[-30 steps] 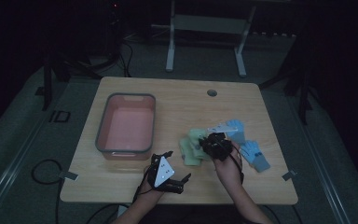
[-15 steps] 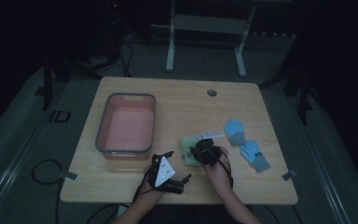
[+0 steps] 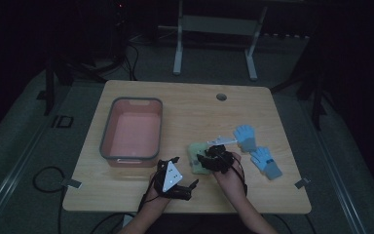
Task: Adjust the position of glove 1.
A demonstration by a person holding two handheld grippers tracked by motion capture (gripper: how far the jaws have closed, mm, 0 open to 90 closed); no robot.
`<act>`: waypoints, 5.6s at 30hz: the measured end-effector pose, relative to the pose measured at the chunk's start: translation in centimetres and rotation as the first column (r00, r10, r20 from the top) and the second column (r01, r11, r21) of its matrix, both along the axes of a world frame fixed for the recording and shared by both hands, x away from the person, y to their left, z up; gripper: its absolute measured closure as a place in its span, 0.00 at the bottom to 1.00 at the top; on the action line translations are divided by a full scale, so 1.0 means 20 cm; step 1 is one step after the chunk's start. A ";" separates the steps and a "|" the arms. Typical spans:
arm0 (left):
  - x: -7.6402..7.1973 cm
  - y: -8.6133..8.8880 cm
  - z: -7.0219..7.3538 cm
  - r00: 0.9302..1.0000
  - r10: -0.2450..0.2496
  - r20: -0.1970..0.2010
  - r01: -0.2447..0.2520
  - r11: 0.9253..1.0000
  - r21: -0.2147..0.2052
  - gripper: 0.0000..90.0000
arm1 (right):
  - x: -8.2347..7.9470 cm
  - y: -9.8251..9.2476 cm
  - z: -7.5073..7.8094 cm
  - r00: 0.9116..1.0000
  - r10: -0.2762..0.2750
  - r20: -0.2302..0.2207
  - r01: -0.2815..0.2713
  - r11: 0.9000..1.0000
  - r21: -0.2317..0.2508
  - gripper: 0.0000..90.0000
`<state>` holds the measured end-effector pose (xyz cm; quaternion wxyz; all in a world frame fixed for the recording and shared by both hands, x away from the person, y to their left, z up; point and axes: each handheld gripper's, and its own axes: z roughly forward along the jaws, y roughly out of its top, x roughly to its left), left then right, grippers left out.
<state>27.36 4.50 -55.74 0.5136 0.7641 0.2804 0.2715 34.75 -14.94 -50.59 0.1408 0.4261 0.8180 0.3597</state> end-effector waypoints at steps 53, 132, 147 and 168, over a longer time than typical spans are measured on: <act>0.26 -0.22 0.01 0.955 -0.278 -0.102 0.294 0.846 0.445 0.69 | 0.44 -0.08 -0.16 0.909 0.356 -0.219 -0.340 0.934 0.106 0.72; 0.34 0.69 0.56 0.992 -0.017 -0.127 0.088 0.812 0.576 0.82 | 0.55 1.00 0.43 0.837 0.545 -0.054 -0.537 0.836 0.112 0.79; 0.40 0.76 0.45 0.983 -0.011 -0.182 0.112 0.824 0.556 0.82 | 0.62 1.05 0.28 0.837 0.538 -0.095 -0.528 0.841 0.116 0.78; 0.61 0.71 0.36 0.911 0.076 -0.406 0.186 0.801 0.568 0.46 | 0.64 0.86 0.24 0.846 0.522 -0.109 -0.514 0.852 0.097 0.49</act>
